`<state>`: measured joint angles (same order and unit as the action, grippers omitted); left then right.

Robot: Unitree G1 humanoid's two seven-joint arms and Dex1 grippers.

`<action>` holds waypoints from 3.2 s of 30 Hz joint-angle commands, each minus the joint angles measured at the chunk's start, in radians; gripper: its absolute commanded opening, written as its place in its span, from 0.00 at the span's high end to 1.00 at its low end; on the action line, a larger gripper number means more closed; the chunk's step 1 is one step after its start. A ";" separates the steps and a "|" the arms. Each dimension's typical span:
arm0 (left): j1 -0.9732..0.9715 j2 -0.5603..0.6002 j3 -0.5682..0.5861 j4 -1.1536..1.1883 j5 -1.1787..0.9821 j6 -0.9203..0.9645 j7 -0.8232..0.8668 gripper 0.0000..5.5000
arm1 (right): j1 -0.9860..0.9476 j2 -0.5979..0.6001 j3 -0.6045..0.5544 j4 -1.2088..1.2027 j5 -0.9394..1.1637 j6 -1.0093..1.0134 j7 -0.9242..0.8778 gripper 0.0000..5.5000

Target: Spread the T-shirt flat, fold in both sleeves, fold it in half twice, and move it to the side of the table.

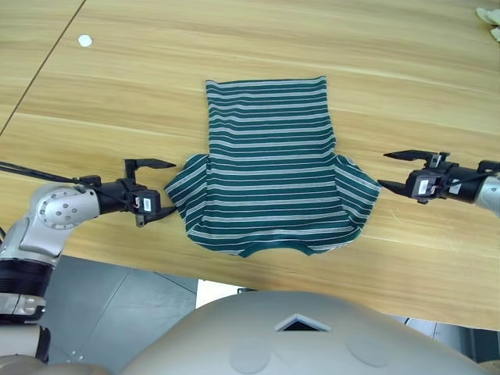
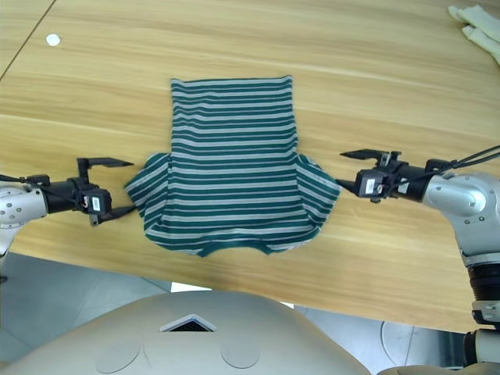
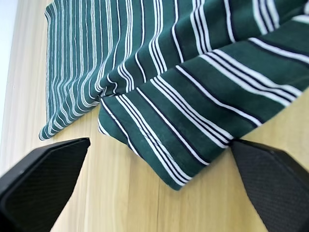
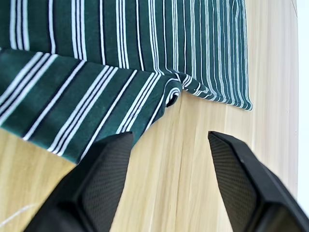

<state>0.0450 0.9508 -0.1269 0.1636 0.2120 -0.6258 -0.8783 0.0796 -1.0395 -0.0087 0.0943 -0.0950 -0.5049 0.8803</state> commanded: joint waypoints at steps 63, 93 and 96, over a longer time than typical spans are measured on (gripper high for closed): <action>-0.023 -0.105 -0.087 -0.117 -0.232 0.004 0.003 0.99 | 0.015 0.018 0.017 -0.003 -0.004 -0.035 -0.009 0.48; -0.118 -0.278 -0.170 -0.119 -0.206 0.268 -0.059 0.78 | 0.036 -0.001 -0.026 0.032 -0.048 0.014 -0.059 0.36; -0.140 -0.315 -0.145 -0.117 -0.217 0.309 -0.020 0.67 | 0.048 -0.012 -0.043 0.028 -0.065 0.028 -0.075 0.24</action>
<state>-0.0670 0.6530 -0.2910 0.0436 0.0044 -0.3414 -0.9161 0.1168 -1.0361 -0.0337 0.1255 -0.1504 -0.4856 0.8117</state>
